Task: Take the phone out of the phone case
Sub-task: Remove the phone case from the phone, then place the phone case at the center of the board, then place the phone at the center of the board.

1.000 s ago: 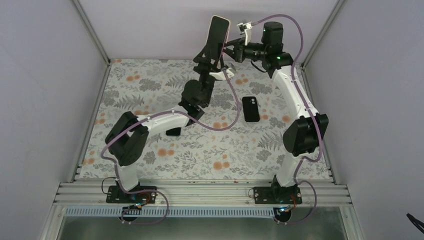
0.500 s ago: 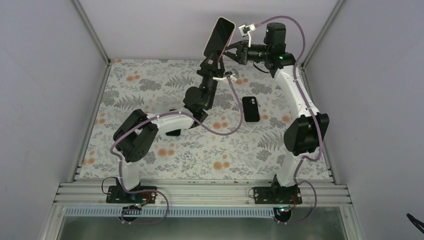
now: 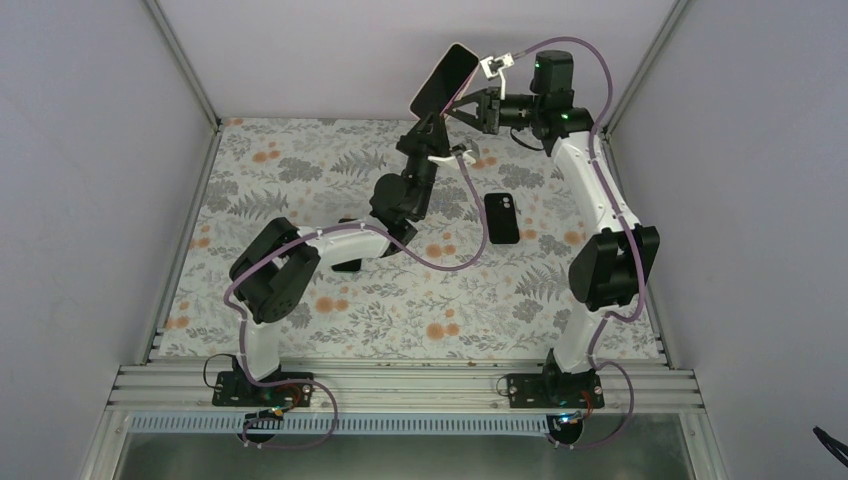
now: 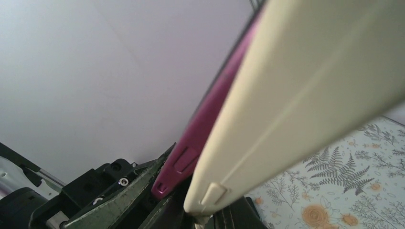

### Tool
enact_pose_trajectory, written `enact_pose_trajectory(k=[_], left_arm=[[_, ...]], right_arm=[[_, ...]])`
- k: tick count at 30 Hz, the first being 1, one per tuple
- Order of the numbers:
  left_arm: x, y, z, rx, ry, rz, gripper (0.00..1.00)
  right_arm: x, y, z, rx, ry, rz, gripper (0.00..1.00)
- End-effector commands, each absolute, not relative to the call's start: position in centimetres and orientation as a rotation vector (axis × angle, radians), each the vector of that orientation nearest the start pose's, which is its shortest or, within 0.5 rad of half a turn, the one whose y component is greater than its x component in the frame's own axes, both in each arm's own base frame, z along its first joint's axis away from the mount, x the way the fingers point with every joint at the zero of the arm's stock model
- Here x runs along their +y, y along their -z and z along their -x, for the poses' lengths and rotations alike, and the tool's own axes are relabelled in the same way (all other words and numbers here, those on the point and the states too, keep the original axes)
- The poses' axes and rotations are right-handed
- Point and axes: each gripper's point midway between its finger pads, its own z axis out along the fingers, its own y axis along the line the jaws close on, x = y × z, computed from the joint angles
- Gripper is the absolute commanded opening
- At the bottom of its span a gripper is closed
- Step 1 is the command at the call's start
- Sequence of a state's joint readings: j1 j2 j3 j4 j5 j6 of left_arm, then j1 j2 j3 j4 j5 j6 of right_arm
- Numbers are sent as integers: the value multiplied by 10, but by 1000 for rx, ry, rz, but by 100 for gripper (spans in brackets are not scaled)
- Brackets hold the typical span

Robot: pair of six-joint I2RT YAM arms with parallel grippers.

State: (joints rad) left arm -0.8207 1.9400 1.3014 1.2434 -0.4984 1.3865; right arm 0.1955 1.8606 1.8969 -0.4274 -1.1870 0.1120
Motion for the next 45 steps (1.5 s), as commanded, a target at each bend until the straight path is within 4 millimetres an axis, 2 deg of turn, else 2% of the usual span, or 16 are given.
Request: enact_pose_trajectory(k=[1, 8, 11, 13, 15, 19, 21, 23, 27, 28, 30, 31, 34, 39, 42, 45], left_arm=[[-275, -457, -416, 863, -735, -379, 2], [-272, -466, -409, 912, -645, -391, 2], [-273, -472, -408, 974, -569, -439, 2], [-271, -477, -405, 1015, -526, -466, 2], [-275, -473, -405, 1072, -487, -538, 2], [-273, -456, -399, 1169, -448, -673, 2], [-266, -444, -392, 1195, -459, -727, 2], [-257, -433, -385, 1218, -473, -773, 2], [-235, -401, -371, 1273, -522, -867, 2], [-225, -381, -368, 1293, -553, -898, 2], [-197, -361, -361, 1312, -628, -907, 2], [-182, -342, -362, 1340, -682, -925, 2], [-124, -305, -361, 1418, -845, -906, 2], [-42, -239, -355, 1605, -1014, -894, 2], [-13, -201, -348, 1702, -1099, -922, 2], [-5, -158, -337, 1805, -1077, -1006, 2]], right_arm=[[247, -388, -382, 1665, -1566, 982, 3], [217, -374, -415, 1755, -1388, 867, 3], [200, -349, -446, 1887, -1070, 831, 3], [181, -334, -464, 1965, -845, 791, 3], [156, -317, -480, 2043, -621, 753, 3], [110, -284, -490, 2169, -285, 725, 3], [95, -275, -485, 2208, -248, 713, 4], [90, -269, -475, 2223, -271, 718, 3], [100, -248, -445, 2290, -403, 796, 3], [104, -240, -434, 2311, -461, 828, 3], [117, -222, -410, 2344, -603, 914, 3], [123, -215, -397, 2357, -679, 945, 3], [137, -190, -365, 2410, -843, 1000, 3], [163, -140, -332, 2512, -936, 1074, 4], [178, -114, -325, 2562, -942, 1100, 3], [186, -92, -327, 2619, -906, 1101, 3]])
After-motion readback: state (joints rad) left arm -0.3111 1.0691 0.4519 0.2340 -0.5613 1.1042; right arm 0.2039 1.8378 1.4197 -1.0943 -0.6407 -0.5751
